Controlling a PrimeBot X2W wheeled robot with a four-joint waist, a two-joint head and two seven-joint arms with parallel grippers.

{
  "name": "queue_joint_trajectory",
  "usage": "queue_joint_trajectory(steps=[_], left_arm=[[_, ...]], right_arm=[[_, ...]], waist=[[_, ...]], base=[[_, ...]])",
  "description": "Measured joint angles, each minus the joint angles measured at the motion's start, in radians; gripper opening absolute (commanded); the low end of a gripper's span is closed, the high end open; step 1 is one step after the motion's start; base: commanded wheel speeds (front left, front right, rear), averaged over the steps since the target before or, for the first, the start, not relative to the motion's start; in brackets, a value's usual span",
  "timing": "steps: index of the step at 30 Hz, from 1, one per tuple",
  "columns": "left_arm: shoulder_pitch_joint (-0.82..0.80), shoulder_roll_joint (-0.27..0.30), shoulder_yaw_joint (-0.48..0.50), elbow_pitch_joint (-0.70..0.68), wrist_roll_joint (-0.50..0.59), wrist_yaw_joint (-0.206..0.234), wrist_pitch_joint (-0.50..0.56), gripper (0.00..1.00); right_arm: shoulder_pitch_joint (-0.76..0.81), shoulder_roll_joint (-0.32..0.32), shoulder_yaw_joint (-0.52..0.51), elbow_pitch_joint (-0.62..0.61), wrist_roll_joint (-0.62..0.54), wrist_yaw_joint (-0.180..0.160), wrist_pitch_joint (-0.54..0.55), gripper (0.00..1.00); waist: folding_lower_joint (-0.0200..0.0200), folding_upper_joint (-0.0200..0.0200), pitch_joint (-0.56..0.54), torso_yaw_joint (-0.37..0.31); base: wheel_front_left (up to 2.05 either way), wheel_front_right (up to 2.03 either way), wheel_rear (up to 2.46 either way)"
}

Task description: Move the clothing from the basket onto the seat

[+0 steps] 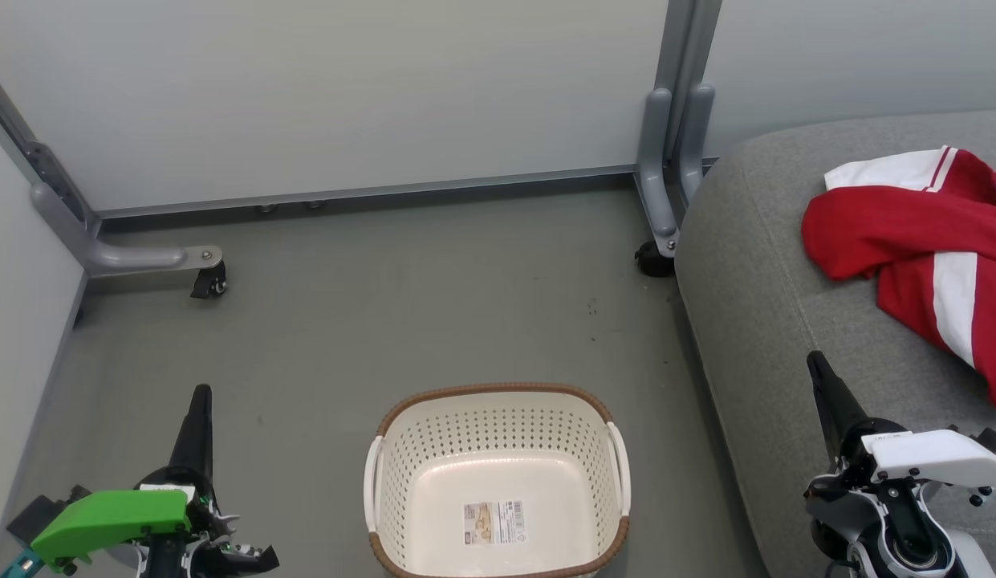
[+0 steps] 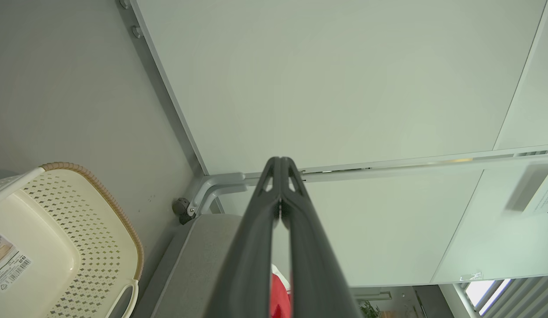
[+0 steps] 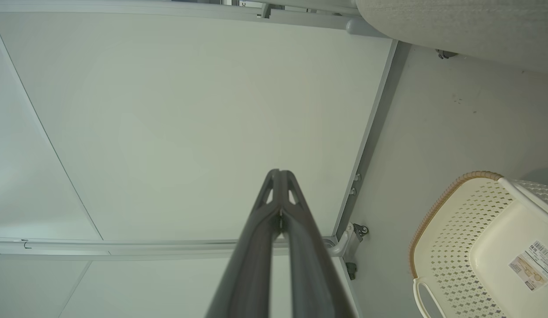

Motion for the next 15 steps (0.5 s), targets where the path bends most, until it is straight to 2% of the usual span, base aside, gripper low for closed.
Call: queue_joint_trajectory(steps=[15], left_arm=[[-0.027,-0.001,0.016,0.013,-0.086,-0.009,0.026,0.0]], right_arm=[[-0.019,0.005,-0.018,0.009,0.089,0.0,0.026,0.0]], waist=[[0.0,0.0,0.015,0.008]], base=[[0.0,0.0,0.0]])
